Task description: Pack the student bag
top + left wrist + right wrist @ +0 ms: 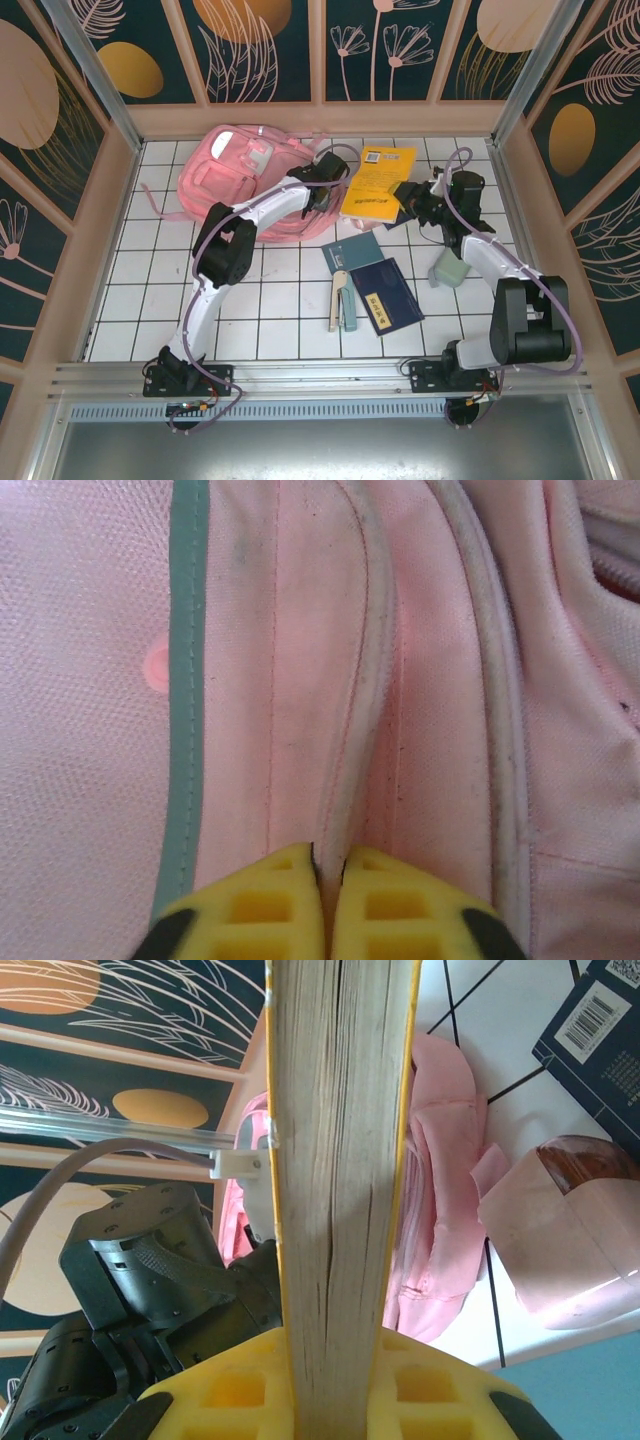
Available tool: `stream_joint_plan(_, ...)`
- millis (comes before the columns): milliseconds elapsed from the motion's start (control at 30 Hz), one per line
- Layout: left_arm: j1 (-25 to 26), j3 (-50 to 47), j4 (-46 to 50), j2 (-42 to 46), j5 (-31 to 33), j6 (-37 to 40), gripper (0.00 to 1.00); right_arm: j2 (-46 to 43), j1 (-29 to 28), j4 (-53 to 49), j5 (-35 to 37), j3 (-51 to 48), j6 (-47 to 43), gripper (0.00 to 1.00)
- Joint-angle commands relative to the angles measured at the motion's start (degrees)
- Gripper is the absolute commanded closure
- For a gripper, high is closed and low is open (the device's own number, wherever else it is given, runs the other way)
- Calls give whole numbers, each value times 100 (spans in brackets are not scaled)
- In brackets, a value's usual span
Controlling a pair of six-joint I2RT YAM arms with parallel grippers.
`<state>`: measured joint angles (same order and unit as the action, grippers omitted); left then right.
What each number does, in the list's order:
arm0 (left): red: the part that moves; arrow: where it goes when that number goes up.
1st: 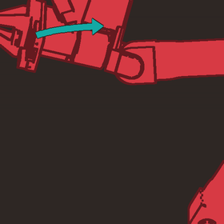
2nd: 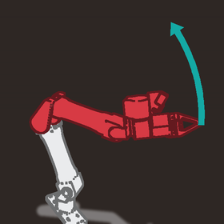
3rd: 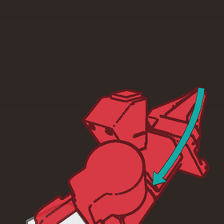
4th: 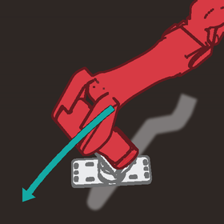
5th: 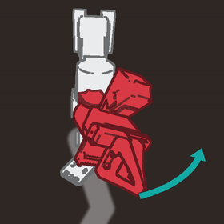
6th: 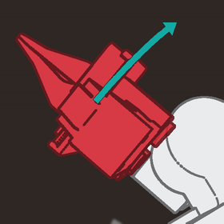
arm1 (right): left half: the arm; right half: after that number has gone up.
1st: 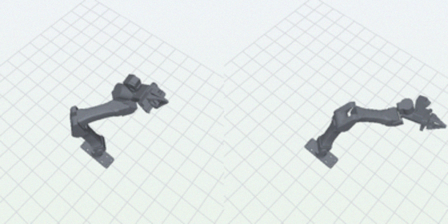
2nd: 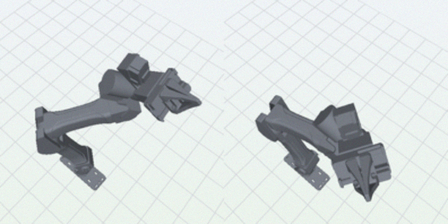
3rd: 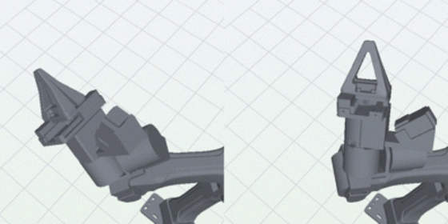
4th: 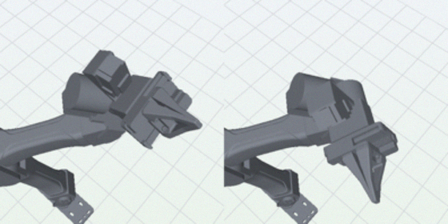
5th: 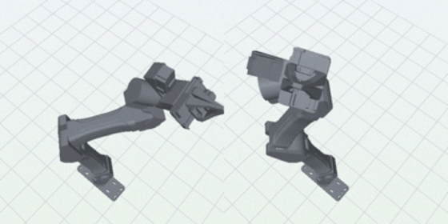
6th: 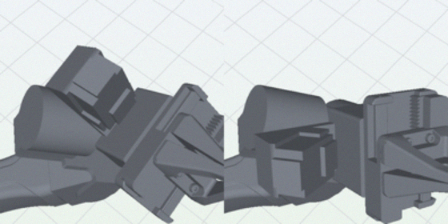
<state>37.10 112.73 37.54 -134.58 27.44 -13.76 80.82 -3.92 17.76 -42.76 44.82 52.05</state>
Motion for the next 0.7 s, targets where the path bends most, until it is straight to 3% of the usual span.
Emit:
stream_joint_plan(0,-36,26,421,3,351,-14,100,37,34,613,-313,55,89,100)
stream_joint_plan(467,-84,267,665,1279,468,-407,100,419,-31,1133,-571,11,233,100)
stream_joint_plan(667,-442,449,751,1848,-6,-653,100,784,-247,1675,-602,80,530,100)
